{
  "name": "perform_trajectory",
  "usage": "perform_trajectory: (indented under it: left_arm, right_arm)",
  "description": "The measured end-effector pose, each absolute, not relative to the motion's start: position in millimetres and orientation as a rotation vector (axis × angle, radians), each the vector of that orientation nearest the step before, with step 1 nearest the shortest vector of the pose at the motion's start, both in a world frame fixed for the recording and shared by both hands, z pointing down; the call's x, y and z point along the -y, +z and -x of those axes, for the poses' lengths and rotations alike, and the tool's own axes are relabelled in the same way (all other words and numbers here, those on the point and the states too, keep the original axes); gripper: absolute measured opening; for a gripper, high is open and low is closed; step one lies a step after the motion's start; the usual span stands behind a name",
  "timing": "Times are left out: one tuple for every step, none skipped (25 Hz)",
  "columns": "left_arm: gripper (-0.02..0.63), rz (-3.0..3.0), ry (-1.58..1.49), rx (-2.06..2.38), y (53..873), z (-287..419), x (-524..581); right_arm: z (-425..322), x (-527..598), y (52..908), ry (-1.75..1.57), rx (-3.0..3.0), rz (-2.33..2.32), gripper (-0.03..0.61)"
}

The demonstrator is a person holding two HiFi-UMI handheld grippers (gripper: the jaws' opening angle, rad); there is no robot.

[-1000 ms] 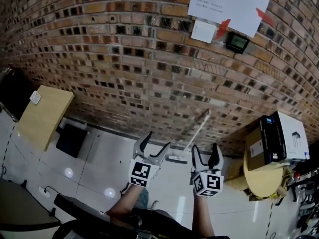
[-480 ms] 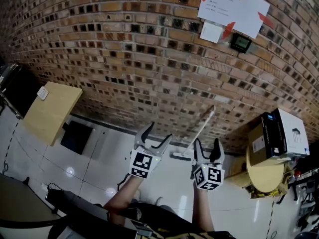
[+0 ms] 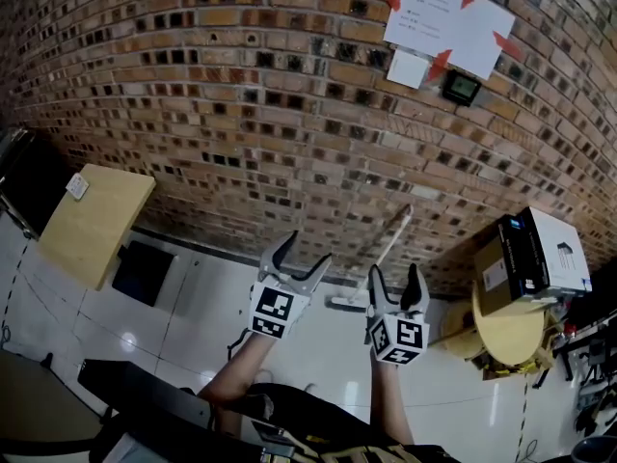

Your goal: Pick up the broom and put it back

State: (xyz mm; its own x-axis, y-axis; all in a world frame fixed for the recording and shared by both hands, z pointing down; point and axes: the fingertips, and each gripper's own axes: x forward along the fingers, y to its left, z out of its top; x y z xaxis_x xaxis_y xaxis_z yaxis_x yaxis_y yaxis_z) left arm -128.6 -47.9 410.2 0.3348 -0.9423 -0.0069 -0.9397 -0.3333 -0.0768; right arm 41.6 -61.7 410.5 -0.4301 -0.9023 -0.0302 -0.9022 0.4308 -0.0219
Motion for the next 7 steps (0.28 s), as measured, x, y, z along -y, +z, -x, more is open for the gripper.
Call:
perform_trajectory:
  left_arm:
    - [0.327,2.513,-0.052,-1.776,410,130,47]
    - [0.327,2.512,-0.041,-1.78,409,132,46]
    - [0.325,2.509,-0.029,-1.784,408,134,45]
    - [0.325,2.505,-0.018,-1.785,406,136,44]
    - [0.32,2.502,-0.011,-1.783,404,137,43]
    - [0.316,2.5,-0.007,-1.779,402,138,43]
    - [0.317,2.498,-0.004,-1.774,400,139,42]
  right_arm:
    - [-39,61,409,0.005,-2.63,1.651,0.36]
    - [-37,60,407,0.013,-2.635,1.646,0.36]
    - [-35,59,406,0.017,-2.639,1.642,0.36]
    - [-34,59,404,0.02,-2.641,1.639,0.36]
    - [-34,58,403,0.022,-2.64,1.638,0.36]
    - [-33,58,402,0.024,-2.637,1.639,0.36]
    - [-32,58,400,0.024,-2.633,1.64,0.36]
